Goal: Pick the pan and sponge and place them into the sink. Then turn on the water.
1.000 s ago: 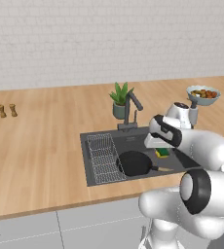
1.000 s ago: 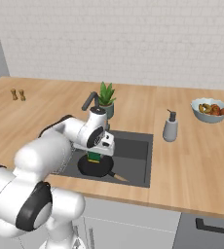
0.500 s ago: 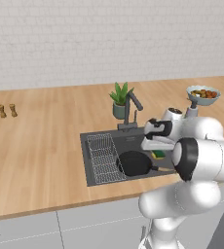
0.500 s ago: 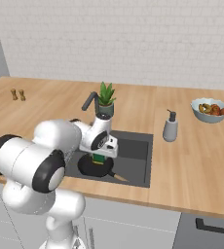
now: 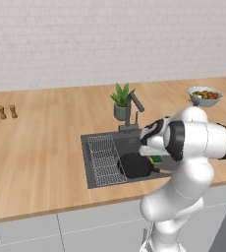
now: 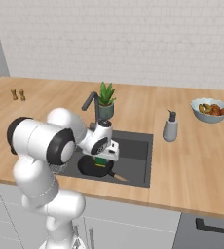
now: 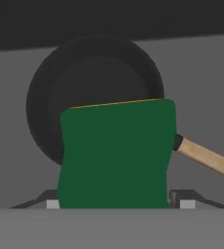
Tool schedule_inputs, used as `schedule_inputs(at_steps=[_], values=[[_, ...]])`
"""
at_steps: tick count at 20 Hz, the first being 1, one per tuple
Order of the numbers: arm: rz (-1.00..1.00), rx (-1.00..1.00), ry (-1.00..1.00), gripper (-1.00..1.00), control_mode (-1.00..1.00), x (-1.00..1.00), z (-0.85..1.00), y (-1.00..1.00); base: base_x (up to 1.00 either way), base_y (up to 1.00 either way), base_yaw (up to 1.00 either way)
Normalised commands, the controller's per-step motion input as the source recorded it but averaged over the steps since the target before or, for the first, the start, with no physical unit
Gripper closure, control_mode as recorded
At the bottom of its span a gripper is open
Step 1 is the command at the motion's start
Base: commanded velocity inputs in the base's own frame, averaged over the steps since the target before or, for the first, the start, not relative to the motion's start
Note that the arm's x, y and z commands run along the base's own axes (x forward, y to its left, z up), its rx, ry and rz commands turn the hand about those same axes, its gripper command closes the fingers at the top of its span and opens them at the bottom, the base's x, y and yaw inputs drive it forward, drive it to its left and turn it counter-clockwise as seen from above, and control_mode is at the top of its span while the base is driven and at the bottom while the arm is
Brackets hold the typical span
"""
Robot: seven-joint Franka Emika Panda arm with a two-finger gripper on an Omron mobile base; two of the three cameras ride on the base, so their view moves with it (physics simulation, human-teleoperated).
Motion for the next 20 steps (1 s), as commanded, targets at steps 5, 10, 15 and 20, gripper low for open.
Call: schedule_inputs(at_steps=[5, 10, 15, 20], values=[[0.00, 0.00, -0.01, 1.00, -1.00, 0.42, -0.35, 0.00, 0.00, 0.00, 0.00], [0.00, 0.00, -0.03, 1.00, -1.00, 0.36, -0.34, 0.00, 0.00, 0.00, 0.00], [0.00, 0.00, -0.03, 1.00, -1.00, 0.29, -0.35, -0.03, 0.00, 0.00, 0.00], [0.00, 0.00, -0.02, 1.00, -1.00, 0.12, -0.34, -0.02, 0.00, 0.00, 0.00]])
